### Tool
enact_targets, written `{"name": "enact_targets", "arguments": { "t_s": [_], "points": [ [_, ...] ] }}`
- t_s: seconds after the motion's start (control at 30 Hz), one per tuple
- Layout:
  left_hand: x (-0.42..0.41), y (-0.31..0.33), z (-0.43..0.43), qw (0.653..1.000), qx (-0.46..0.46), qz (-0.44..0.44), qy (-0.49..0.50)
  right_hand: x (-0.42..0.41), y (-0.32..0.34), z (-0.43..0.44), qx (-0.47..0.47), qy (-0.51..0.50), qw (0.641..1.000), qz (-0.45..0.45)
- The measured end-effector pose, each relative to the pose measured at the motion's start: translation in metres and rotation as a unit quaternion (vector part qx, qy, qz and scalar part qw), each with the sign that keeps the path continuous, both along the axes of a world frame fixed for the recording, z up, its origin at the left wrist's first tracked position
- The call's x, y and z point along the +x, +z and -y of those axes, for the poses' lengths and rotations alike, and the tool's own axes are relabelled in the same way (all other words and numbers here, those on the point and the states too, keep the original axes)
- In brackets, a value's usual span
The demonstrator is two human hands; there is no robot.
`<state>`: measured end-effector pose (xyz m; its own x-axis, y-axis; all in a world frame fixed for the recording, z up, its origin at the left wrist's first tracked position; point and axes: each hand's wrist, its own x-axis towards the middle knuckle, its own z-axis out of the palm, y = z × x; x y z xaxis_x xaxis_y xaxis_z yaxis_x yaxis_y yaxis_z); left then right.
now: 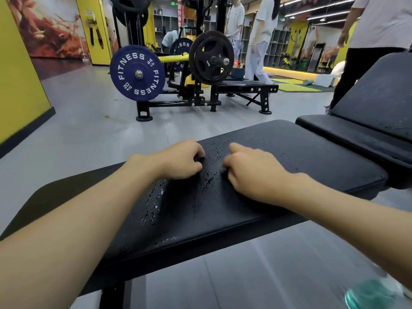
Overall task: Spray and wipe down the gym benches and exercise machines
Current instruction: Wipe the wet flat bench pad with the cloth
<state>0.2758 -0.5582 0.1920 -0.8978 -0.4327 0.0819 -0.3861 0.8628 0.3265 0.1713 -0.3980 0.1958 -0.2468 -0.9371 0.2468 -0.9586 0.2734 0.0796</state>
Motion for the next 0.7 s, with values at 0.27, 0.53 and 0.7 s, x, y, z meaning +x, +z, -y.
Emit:
{"name": "enact_targets", "arguments": {
  "t_s": [0.27,0.53,0.7],
  "points": [
    [0.003,-0.005,0.012,1.000,0.010,-0.016,0.024,-0.017,0.002,0.015,0.000,-0.010,1.000,0.021],
    [0.005,-0.007,0.026,0.999,0.020,-0.009,0.046,-0.023,0.003,0.030,0.008,0.012,0.999,0.048],
    [0.005,-0.011,0.032,0.998,0.025,0.003,0.057,0.011,-0.012,0.030,0.020,0.122,0.991,0.054]
  ]
}}
